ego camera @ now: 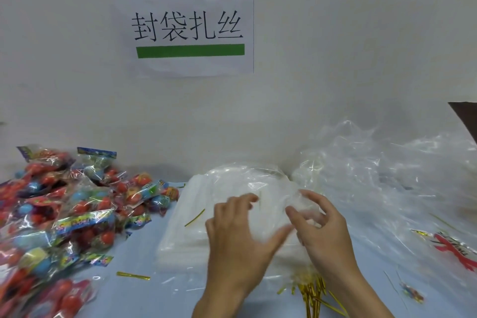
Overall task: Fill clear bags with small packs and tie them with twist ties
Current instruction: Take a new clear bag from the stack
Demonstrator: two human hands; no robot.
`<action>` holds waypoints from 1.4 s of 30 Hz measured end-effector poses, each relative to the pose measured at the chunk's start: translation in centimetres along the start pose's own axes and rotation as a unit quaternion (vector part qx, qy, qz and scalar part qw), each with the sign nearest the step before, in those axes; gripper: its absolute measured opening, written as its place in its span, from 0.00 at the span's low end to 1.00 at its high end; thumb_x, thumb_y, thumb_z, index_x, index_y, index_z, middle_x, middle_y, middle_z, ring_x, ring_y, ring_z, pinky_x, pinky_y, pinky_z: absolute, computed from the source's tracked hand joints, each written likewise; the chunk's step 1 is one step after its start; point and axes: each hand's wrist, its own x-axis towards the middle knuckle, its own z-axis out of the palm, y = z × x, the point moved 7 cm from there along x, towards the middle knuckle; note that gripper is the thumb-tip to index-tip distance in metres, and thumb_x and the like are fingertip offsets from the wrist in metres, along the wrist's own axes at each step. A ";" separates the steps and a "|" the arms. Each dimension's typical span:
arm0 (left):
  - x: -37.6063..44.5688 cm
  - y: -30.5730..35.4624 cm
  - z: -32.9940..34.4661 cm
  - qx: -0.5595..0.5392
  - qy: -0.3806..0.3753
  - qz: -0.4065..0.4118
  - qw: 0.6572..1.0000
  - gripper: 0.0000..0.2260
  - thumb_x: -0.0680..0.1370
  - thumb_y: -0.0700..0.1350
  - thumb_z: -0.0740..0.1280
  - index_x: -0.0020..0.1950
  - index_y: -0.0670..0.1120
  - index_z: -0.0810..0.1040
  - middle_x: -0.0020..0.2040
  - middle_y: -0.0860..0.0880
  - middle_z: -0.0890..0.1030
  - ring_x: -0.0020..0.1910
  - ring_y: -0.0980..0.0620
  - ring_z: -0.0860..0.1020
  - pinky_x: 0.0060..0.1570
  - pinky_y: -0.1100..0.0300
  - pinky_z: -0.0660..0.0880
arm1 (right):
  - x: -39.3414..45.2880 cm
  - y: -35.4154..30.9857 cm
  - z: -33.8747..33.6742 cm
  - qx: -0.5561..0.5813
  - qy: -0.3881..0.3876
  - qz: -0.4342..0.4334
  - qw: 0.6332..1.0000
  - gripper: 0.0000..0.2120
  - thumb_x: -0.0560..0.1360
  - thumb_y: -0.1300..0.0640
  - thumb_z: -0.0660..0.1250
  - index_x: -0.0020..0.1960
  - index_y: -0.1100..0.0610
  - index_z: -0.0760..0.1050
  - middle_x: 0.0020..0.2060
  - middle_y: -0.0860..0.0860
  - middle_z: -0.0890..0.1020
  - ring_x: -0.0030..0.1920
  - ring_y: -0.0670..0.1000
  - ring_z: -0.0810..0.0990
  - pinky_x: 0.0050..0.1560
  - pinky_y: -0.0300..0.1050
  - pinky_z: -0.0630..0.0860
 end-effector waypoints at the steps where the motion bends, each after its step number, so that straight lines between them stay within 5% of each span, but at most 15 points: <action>1: -0.2 0.0 1.0 0.052 -0.047 0.014 0.997 0.24 0.69 0.74 0.61 0.59 0.62 0.70 0.54 0.66 0.69 0.58 0.63 0.63 0.56 0.63 0.57 | -0.1 -0.2 0.3 -0.003 -0.014 -0.009 1.000 0.16 0.73 0.54 0.77 0.56 0.39 0.77 0.35 0.49 0.82 0.33 0.44 0.80 0.45 0.43 0.76; 3: -0.3 -0.4 1.7 0.064 -0.056 0.018 0.996 0.15 0.74 0.67 0.65 0.54 0.62 0.73 0.53 0.65 0.72 0.58 0.62 0.66 0.58 0.61 0.58 | -0.3 -0.3 0.7 -0.025 -0.035 -0.031 0.999 0.20 0.72 0.59 0.78 0.56 0.39 0.78 0.35 0.51 0.78 0.33 0.43 0.80 0.40 0.36 0.76; 5: 0.0 -0.6 0.1 -0.037 0.022 -0.009 0.999 0.04 0.77 0.54 0.70 0.46 0.59 0.75 0.47 0.62 0.77 0.53 0.59 0.72 0.57 0.57 0.66 | -0.4 -0.7 0.6 -0.064 -0.023 -0.063 0.996 0.21 0.73 0.66 0.74 0.56 0.42 0.78 0.33 0.49 0.73 0.28 0.44 0.75 0.33 0.32 0.73; 9: 0.1 -1.7 -3.4 -0.113 0.207 -0.035 0.971 0.13 0.78 0.37 0.70 0.43 0.55 0.77 0.43 0.60 0.79 0.47 0.56 0.78 0.49 0.56 0.75 | -0.3 -1.1 -0.9 -0.122 0.077 -0.091 0.985 0.22 0.75 0.72 0.64 0.56 0.46 0.80 0.33 0.47 0.73 0.29 0.47 0.72 0.31 0.39 0.72; 12: -0.2 -0.3 -3.4 -0.119 0.216 0.015 0.969 0.07 0.80 0.39 0.64 0.48 0.51 0.77 0.43 0.57 0.78 0.46 0.61 0.77 0.46 0.67 0.73 | -0.9 -1.8 -0.8 -0.174 0.120 -0.135 0.968 0.18 0.77 0.67 0.64 0.58 0.47 0.79 0.44 0.48 0.74 0.43 0.45 0.75 0.44 0.39 0.71; 15: -0.2 0.6 -2.1 -0.169 0.146 0.032 0.974 0.05 0.80 0.43 0.62 0.50 0.55 0.71 0.44 0.58 0.76 0.46 0.57 0.77 0.45 0.66 0.74 | -0.9 -1.2 0.2 -0.133 0.079 -0.087 0.984 0.19 0.78 0.63 0.66 0.62 0.43 0.74 0.51 0.43 0.77 0.52 0.42 0.78 0.49 0.38 0.72; 17: -0.3 0.8 -1.1 -0.169 0.082 0.025 0.982 0.06 0.76 0.48 0.64 0.50 0.56 0.68 0.46 0.59 0.73 0.49 0.57 0.75 0.48 0.68 0.72 | -0.8 -0.8 0.9 -0.082 0.035 -0.053 0.995 0.19 0.77 0.64 0.69 0.60 0.42 0.75 0.49 0.43 0.81 0.49 0.39 0.81 0.44 0.31 0.73; 20: -0.3 0.3 -1.3 -0.095 0.101 0.016 0.990 0.13 0.71 0.46 0.71 0.41 0.53 0.65 0.41 0.57 0.69 0.42 0.55 0.71 0.42 0.66 0.67 | -1.2 -1.0 1.7 -0.072 0.017 -0.074 0.994 0.15 0.75 0.63 0.73 0.53 0.45 0.77 0.43 0.50 0.81 0.41 0.41 0.82 0.38 0.30 0.75; 25: -0.6 -3.4 -4.3 -0.070 0.253 -0.156 0.952 0.20 0.73 0.32 0.68 0.30 0.47 0.62 0.28 0.51 0.65 0.30 0.47 0.64 0.31 0.54 0.60 | -0.9 -1.8 -1.5 -0.127 0.161 -0.113 0.972 0.18 0.71 0.73 0.65 0.42 0.49 0.75 0.28 0.48 0.72 0.30 0.52 0.72 0.32 0.47 0.69; 27: -0.7 -3.8 -4.2 -0.060 0.238 -0.183 0.952 0.16 0.74 0.33 0.66 0.32 0.47 0.65 0.31 0.50 0.69 0.32 0.45 0.68 0.30 0.54 0.62 | -1.0 -2.1 -2.1 -0.140 0.193 -0.131 0.962 0.16 0.72 0.71 0.65 0.43 0.49 0.75 0.31 0.49 0.73 0.33 0.52 0.73 0.36 0.49 0.70; 29: -0.5 -3.1 -3.4 -0.012 0.165 -0.163 0.973 0.10 0.73 0.37 0.69 0.43 0.50 0.71 0.43 0.51 0.73 0.45 0.46 0.72 0.37 0.55 0.69 | -1.1 -2.3 -1.8 -0.155 0.192 -0.144 0.958 0.14 0.74 0.68 0.65 0.47 0.48 0.75 0.38 0.50 0.77 0.38 0.52 0.76 0.40 0.50 0.73; 32: -0.3 -1.1 -2.6 0.117 0.101 -0.059 0.986 0.30 0.65 0.45 0.78 0.64 0.54 0.71 0.60 0.49 0.70 0.57 0.47 0.67 0.52 0.53 0.73 | -1.2 -2.4 -1.2 -0.160 0.164 -0.171 0.958 0.16 0.74 0.71 0.66 0.50 0.50 0.76 0.43 0.48 0.77 0.42 0.48 0.77 0.38 0.44 0.72; 36: -0.5 2.2 -2.3 0.188 0.127 0.102 0.969 0.19 0.68 0.46 0.77 0.57 0.51 0.77 0.49 0.50 0.78 0.46 0.46 0.75 0.40 0.51 0.76 | -2.2 -3.7 0.6 -0.218 0.115 -0.263 0.933 0.24 0.69 0.76 0.70 0.55 0.52 0.77 0.47 0.48 0.73 0.50 0.38 0.74 0.44 0.29 0.71; 39: -0.3 0.9 -3.1 0.075 0.158 0.036 0.984 0.06 0.76 0.40 0.70 0.46 0.49 0.75 0.37 0.53 0.77 0.35 0.49 0.76 0.32 0.53 0.76 | -3.1 -4.0 2.1 -0.215 0.073 -0.307 0.924 0.32 0.69 0.68 0.76 0.66 0.45 0.71 0.57 0.45 0.70 0.54 0.39 0.73 0.53 0.25 0.68; 42: -0.1 -1.4 -3.5 -0.077 0.187 -0.044 0.978 0.08 0.81 0.42 0.65 0.43 0.51 0.71 0.34 0.56 0.76 0.35 0.54 0.76 0.32 0.62 0.74 | -2.9 -2.8 3.4 -0.245 0.030 -0.243 0.938 0.44 0.69 0.54 0.78 0.75 0.39 0.56 0.68 0.42 0.64 0.67 0.46 0.69 0.66 0.42 0.69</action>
